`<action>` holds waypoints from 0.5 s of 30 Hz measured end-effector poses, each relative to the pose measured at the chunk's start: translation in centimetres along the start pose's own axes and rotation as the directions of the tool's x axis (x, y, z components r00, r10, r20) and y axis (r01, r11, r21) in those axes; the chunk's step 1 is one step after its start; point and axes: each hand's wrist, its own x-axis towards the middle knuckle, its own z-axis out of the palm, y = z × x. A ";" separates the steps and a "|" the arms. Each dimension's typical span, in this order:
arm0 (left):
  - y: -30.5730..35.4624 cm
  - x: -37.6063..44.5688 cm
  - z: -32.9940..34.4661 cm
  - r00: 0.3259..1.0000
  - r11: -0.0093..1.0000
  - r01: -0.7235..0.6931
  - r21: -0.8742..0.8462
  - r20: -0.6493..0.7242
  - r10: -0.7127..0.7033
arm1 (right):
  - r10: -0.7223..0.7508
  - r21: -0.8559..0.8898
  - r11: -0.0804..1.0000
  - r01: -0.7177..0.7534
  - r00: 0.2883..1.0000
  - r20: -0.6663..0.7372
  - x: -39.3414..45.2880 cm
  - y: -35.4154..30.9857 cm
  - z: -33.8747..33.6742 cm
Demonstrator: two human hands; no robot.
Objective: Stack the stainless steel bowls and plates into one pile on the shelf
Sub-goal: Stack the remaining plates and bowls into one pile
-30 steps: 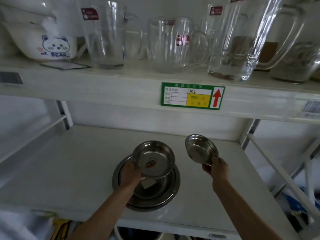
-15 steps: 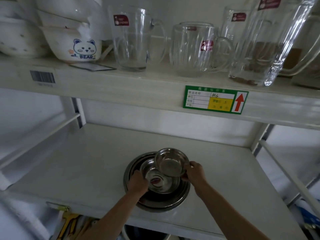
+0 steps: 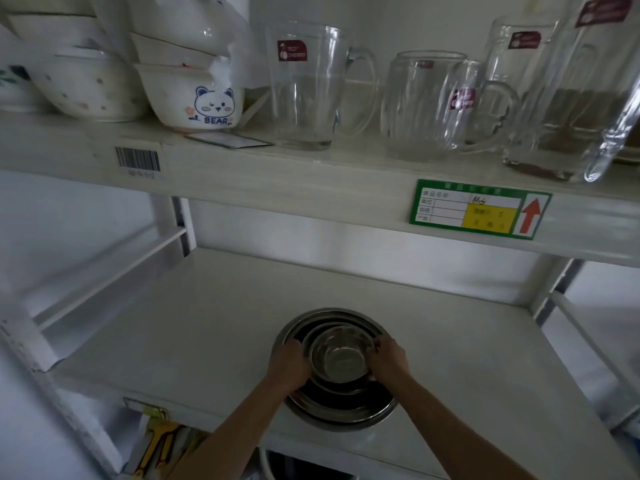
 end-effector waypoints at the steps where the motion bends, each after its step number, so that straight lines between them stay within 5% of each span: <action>1: -0.2 0.1 -0.4 1.000 1.000 -0.013 -0.025 -0.015 0.013 | -0.003 -0.027 1.000 0.003 1.000 -0.001 -0.1 0.0 0.2; 4: -0.9 0.4 -1.5 0.995 0.993 -0.042 -0.110 -0.094 0.032 | -0.027 -0.120 0.992 0.024 0.999 -0.023 -0.1 0.0 0.7; 9: -1.6 0.1 -2.3 0.937 0.993 -0.114 -0.010 -0.333 0.104 | -0.129 -0.221 0.969 0.115 0.990 -0.051 -0.5 0.5 0.5; 15: -2.3 0.7 -1.1 0.968 0.998 0.047 -0.045 -0.243 -0.056 | -0.176 -0.448 0.891 0.079 0.968 -0.178 -1.2 0.8 -0.4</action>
